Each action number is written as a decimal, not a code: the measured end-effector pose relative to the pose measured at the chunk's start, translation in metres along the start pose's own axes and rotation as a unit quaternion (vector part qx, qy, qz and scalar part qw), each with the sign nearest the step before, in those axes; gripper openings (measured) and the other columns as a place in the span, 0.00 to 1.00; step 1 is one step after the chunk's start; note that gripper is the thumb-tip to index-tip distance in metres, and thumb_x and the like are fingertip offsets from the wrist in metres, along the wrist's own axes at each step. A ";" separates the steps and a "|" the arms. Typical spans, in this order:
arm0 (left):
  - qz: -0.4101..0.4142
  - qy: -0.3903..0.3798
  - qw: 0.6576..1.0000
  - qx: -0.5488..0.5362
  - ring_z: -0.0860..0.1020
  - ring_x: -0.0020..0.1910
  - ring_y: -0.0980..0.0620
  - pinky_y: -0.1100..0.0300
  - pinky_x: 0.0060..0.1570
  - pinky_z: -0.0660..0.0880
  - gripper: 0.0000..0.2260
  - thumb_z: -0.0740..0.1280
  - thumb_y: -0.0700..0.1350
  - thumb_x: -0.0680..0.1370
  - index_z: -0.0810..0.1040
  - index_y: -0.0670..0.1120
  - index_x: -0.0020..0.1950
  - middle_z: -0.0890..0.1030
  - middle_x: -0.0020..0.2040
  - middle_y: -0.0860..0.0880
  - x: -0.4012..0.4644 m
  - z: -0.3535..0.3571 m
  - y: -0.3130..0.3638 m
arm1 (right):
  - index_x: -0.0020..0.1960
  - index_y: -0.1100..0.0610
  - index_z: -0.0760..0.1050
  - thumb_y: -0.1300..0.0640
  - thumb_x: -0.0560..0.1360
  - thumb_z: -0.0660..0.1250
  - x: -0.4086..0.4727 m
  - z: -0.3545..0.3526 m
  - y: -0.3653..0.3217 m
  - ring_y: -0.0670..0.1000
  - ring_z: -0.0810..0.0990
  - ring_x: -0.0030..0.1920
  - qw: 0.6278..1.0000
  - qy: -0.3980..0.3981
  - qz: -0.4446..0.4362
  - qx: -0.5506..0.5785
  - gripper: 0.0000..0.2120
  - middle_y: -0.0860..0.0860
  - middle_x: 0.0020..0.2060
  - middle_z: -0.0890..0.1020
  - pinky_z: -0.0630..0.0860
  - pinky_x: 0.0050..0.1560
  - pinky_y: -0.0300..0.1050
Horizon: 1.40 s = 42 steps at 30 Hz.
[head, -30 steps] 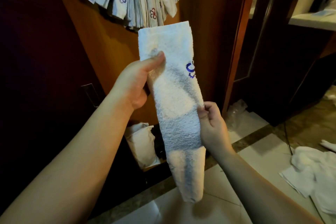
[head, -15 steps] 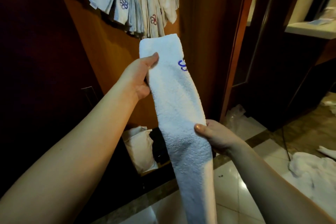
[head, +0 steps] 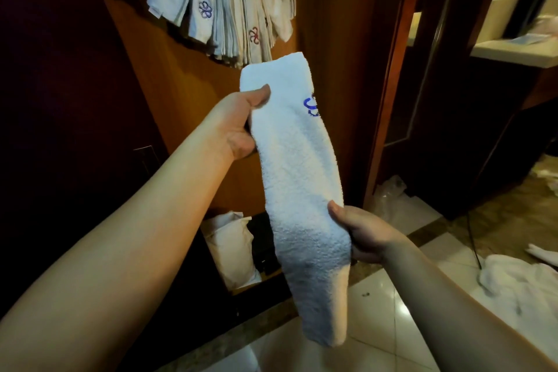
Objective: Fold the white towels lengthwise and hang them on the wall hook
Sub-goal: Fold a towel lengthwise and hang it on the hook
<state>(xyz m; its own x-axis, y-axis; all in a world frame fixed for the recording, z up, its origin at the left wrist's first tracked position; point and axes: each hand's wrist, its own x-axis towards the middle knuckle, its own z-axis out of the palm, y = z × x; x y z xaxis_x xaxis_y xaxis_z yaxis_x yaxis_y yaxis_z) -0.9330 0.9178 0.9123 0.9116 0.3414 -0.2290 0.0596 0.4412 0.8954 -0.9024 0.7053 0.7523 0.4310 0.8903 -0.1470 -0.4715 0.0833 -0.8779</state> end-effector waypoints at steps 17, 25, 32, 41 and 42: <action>-0.029 0.127 0.987 0.099 0.83 0.53 0.40 0.42 0.59 0.78 0.15 0.71 0.44 0.79 0.73 0.38 0.60 0.83 0.55 0.40 0.056 -0.022 0.009 | 0.54 0.62 0.84 0.52 0.55 0.86 -0.012 0.006 -0.010 0.55 0.85 0.51 0.990 -0.081 0.106 -0.050 0.31 0.57 0.50 0.86 0.81 0.49 0.46; -0.105 0.059 0.976 0.183 0.84 0.38 0.46 0.54 0.41 0.82 0.23 0.57 0.60 0.83 0.76 0.41 0.55 0.85 0.39 0.44 0.086 -0.059 -0.034 | 0.50 0.61 0.86 0.53 0.53 0.86 -0.005 0.035 -0.058 0.55 0.86 0.49 0.998 -0.049 -0.037 -0.003 0.28 0.58 0.48 0.86 0.82 0.50 0.49; -0.033 0.071 0.978 0.195 0.81 0.35 0.48 0.56 0.45 0.77 0.25 0.59 0.63 0.82 0.79 0.41 0.50 0.82 0.44 0.41 0.105 -0.079 -0.072 | 0.69 0.67 0.72 0.60 0.71 0.70 0.026 0.052 -0.109 0.58 0.82 0.60 0.984 0.113 -0.134 0.041 0.27 0.60 0.56 0.83 0.75 0.65 0.54; 0.334 -0.002 0.871 0.362 0.65 0.71 0.59 0.62 0.65 0.69 0.29 0.68 0.53 0.80 0.59 0.54 0.77 0.63 0.76 0.54 -0.025 -0.013 -0.107 | 0.61 0.61 0.75 0.47 0.78 0.64 0.055 0.084 -0.138 0.54 0.81 0.58 0.920 0.280 -0.193 -0.194 0.19 0.54 0.57 0.83 0.72 0.68 0.55; 0.330 -0.004 0.858 0.394 0.61 0.75 0.56 0.57 0.69 0.68 0.33 0.68 0.53 0.80 0.53 0.56 0.79 0.57 0.78 0.57 -0.026 -0.008 -0.112 | 0.62 0.60 0.74 0.43 0.75 0.64 0.056 0.089 -0.141 0.54 0.80 0.59 0.914 0.290 -0.183 -0.216 0.24 0.54 0.59 0.81 0.72 0.68 0.55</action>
<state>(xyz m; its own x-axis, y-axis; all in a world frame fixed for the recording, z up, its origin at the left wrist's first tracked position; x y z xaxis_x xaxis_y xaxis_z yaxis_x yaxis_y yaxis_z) -0.9668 0.8657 0.8147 0.8552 0.2940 0.4268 -0.2164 -0.5457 0.8095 -0.8804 0.7837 0.9083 0.8940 0.4399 0.0855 0.0796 0.0318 -0.9963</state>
